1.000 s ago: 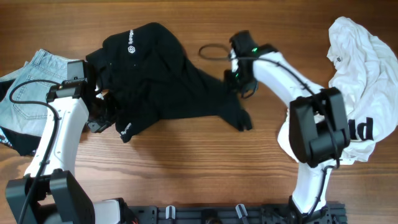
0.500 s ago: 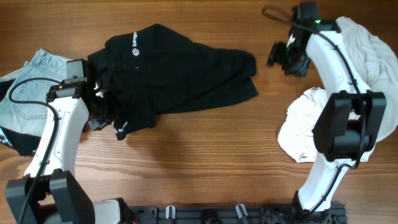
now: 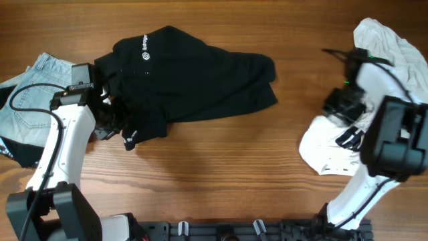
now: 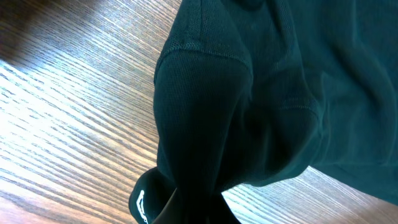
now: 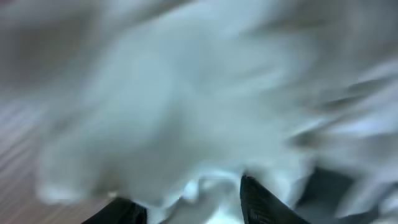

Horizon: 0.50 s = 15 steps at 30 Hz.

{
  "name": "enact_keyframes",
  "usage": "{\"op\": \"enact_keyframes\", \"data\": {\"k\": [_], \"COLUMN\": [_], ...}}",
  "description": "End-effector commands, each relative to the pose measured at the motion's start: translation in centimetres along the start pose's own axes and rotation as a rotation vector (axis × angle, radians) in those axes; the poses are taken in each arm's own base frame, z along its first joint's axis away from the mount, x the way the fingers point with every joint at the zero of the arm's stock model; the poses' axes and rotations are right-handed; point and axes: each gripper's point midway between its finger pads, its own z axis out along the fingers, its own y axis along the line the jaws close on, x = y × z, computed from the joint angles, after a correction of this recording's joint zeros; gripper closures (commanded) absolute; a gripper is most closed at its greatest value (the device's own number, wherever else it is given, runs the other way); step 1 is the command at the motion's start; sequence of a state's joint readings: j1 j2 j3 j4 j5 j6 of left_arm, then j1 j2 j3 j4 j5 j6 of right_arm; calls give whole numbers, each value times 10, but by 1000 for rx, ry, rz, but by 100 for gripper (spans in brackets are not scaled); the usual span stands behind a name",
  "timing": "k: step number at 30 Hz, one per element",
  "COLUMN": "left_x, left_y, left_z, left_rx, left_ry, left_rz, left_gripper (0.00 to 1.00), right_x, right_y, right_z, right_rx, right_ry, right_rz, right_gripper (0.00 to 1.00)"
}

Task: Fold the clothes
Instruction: 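Grasp the black shirt's right hem with the right gripper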

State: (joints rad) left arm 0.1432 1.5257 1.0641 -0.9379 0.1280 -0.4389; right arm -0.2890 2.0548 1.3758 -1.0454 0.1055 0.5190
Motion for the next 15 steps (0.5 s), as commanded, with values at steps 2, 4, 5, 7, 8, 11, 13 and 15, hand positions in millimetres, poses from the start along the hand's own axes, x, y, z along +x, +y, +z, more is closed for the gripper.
{"op": "enact_keyframes", "data": {"k": [2,4,5,7,8,11,13,15], "left_x": [-2,-2,-2,-2,-2,-2,-2,-2], "left_y": [2,2,2,2,1,1,1,1], "left_z": [-1,-1,-1,-1,-1,-1,-1,-1], "left_rx": [-5,-5,-5,-5,-5,-5,-5,-4], "left_ry": [-11,-12,-12,-12,-12,-12,-12,-13], "left_rz": [14,14,14,14,14,14,14,14], "left_gripper": [94,94,94,94,94,94,94,93], "right_x": [-18,-27,-32,-43,-48,-67,-70,-64], "right_y": [-90,-119,-126,-132,-131,-115,-93,-64], "right_z": [25,20,17,3,-4,-43,-73,-100], "right_rx": [70,30,-9,-138,-189,-374,-482,-575], "right_ry": [72,82,78,52,31,-105,-182,-237], "right_rz": [261,331,348,381,373,258,139,-1], "right_gripper": [50,50,49,47,46,43,41,39]}}
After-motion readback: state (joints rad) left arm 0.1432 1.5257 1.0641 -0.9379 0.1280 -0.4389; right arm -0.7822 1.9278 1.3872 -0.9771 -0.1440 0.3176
